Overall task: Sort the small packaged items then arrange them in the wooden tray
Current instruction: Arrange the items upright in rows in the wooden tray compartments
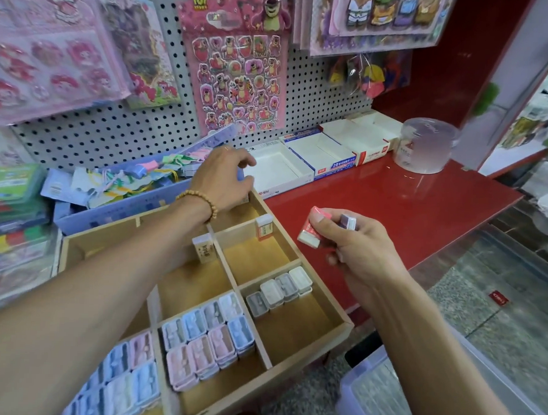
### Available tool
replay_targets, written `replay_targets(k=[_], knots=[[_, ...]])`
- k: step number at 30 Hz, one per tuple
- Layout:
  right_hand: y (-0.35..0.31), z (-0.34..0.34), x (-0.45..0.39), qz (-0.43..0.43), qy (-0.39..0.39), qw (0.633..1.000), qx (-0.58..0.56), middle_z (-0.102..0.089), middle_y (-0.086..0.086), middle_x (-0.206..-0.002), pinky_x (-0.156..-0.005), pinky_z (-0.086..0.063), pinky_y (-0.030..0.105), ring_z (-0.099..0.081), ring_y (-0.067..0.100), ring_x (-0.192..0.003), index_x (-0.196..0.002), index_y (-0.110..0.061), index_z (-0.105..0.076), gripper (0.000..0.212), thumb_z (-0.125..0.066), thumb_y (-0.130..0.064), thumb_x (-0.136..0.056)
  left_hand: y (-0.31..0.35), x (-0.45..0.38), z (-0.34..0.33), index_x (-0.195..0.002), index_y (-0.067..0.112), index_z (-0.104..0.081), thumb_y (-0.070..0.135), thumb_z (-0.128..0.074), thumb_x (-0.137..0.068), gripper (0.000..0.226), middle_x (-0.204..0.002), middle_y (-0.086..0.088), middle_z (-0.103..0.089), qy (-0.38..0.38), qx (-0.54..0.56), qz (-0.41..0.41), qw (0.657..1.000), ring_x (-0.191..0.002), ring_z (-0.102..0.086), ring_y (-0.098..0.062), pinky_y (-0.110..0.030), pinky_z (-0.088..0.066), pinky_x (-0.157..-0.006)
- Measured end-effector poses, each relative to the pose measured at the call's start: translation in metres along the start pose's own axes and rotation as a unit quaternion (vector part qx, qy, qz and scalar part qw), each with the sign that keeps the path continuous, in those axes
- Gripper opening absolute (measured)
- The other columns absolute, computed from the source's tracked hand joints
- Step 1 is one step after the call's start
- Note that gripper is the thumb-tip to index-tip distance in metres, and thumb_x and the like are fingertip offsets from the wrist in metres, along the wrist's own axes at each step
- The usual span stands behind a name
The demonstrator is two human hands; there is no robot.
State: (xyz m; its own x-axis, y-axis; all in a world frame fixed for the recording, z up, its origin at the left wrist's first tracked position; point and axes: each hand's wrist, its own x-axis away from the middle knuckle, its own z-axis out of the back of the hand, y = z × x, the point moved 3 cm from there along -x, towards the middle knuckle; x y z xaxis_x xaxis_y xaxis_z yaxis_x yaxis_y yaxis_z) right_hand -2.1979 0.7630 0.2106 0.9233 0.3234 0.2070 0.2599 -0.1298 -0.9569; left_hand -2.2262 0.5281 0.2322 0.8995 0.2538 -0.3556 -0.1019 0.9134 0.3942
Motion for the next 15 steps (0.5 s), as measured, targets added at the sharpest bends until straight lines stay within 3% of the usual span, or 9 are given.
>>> replay_targets(k=[2,4,6,9,12,15], knots=[[-0.003,-0.001,0.003,-0.002,0.005,1.0,-0.018,-0.064,0.012,-0.071,-0.04,-0.038,0.019,-0.05,0.013,-0.054,-0.093,-0.004,-0.074,0.014,-0.076,-0.014,-0.085,0.027,0.021,0.014,-0.098,0.016,-0.069,0.014,-0.064,-0.089,0.01,-0.088,0.005,-0.062,0.013,0.117,-0.004,0.993,-0.083,-0.058,-0.01,-0.02,-0.049,-0.079],[-0.004,-0.003,0.005,-0.002,0.007,0.999,-0.044,-0.06,0.013,-0.072,-0.039,-0.036,0.019,-0.045,0.013,-0.053,-0.088,-0.007,-0.074,0.008,-0.077,-0.013,-0.084,0.05,0.045,0.02,-0.086,0.017,-0.07,0.014,-0.069,-0.088,0.003,-0.08,0.0,-0.07,-0.059,0.258,0.004,0.964,-0.078,-0.067,-0.016,-0.029,-0.056,-0.08],[-0.006,-0.006,0.008,0.004,-0.001,0.997,-0.076,-0.056,0.012,-0.07,-0.04,-0.035,0.019,-0.042,0.012,-0.052,-0.087,-0.007,-0.073,0.004,-0.075,-0.011,-0.086,0.066,0.067,0.024,-0.088,0.017,-0.07,0.019,-0.079,-0.078,0.013,-0.08,-0.007,-0.072,-0.142,0.351,0.019,0.925,-0.075,-0.069,-0.019,-0.034,-0.056,-0.078],[-0.008,-0.012,0.017,0.011,-0.022,0.994,-0.108,-0.059,0.009,-0.067,-0.042,-0.034,0.017,-0.042,0.008,-0.052,-0.087,-0.006,-0.071,0.003,-0.072,-0.009,-0.087,0.081,0.084,0.029,-0.091,0.014,-0.069,0.008,-0.082,-0.073,0.023,-0.078,-0.006,-0.071,-0.17,0.376,0.033,0.91,-0.065,-0.066,-0.013,-0.025,-0.055,-0.067],[-0.012,-0.011,0.024,0.004,0.012,0.995,-0.103,-0.049,0.0,-0.059,-0.044,-0.029,0.022,-0.036,0.009,-0.05,-0.087,-0.007,-0.066,0.017,-0.069,-0.022,-0.093,0.081,0.084,0.035,-0.089,0.011,-0.069,-0.004,-0.073,-0.08,0.017,-0.079,-0.014,-0.066,-0.137,0.379,0.084,0.912,-0.066,-0.071,-0.023,-0.038,-0.057,-0.07],[-0.016,0.003,0.026,-0.039,0.049,0.983,-0.174,-0.042,0.001,-0.064,-0.051,-0.027,0.029,-0.034,0.013,-0.053,-0.104,-0.002,-0.062,0.031,-0.047,-0.028,-0.098,0.064,0.076,0.036,-0.089,0.014,-0.07,-0.001,-0.073,-0.078,0.019,-0.069,-0.003,-0.058,-0.108,0.276,0.092,0.95,-0.064,-0.06,-0.016,-0.031,-0.051,-0.066]])
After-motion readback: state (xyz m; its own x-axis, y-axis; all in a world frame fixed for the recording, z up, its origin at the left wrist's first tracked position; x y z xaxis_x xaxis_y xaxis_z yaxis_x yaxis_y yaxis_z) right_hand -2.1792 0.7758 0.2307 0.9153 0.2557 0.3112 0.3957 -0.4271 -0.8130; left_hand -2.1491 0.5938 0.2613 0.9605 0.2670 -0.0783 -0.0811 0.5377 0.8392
